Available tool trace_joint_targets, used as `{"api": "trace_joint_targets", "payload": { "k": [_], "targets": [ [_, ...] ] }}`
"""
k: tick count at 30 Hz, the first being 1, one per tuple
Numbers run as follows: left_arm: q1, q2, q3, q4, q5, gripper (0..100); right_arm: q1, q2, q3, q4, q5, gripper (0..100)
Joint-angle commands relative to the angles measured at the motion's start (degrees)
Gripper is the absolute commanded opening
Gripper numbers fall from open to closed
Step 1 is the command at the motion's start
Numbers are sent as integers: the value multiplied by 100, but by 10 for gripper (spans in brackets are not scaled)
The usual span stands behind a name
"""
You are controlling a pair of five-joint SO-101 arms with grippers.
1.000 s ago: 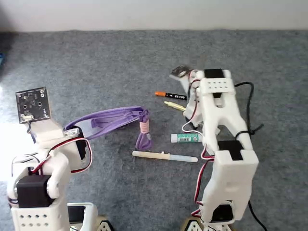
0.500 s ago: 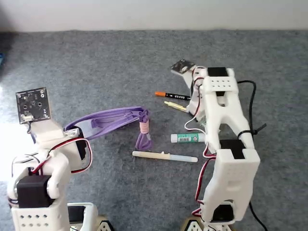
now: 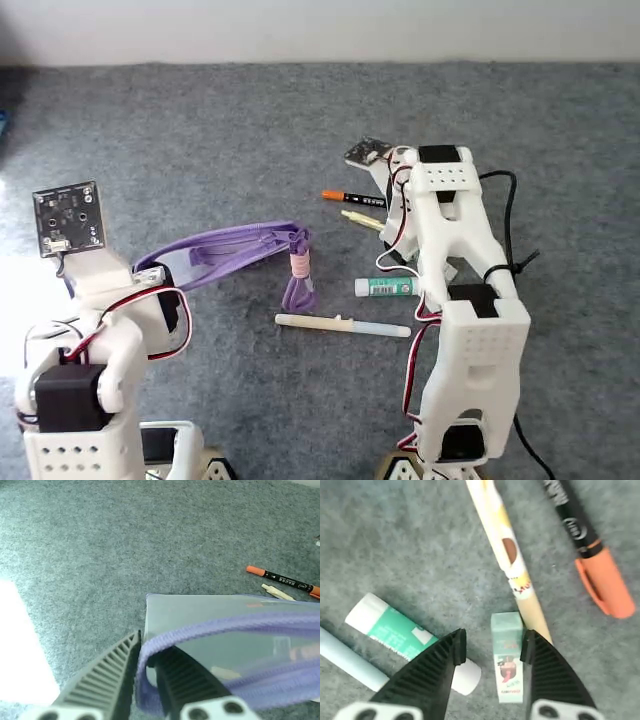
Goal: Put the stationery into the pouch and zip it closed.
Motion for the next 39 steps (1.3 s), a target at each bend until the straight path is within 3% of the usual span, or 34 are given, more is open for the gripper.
{"api": "trace_joint_targets", "payload": {
  "k": [1,4,10,26,32,39],
  "targets": [
    [-18,53,-22,-97,62,12,-13,224,-281,4,53,184],
    [-18,53,-22,-97,62,12,-4,382,-281,-66,53,168],
    [-18,53,-22,-97,62,12,57,374,-290,-31,53,6],
    [-18,53,-22,-105,62,12,198,-2545,-246,2026,9,9],
    [-18,97,-66,-105,62,12,119,-4303,255,2018,-941,9],
    [-18,123,-277,-105,70,12,-462,-6220,519,2009,-2084,8]
  ]
}}
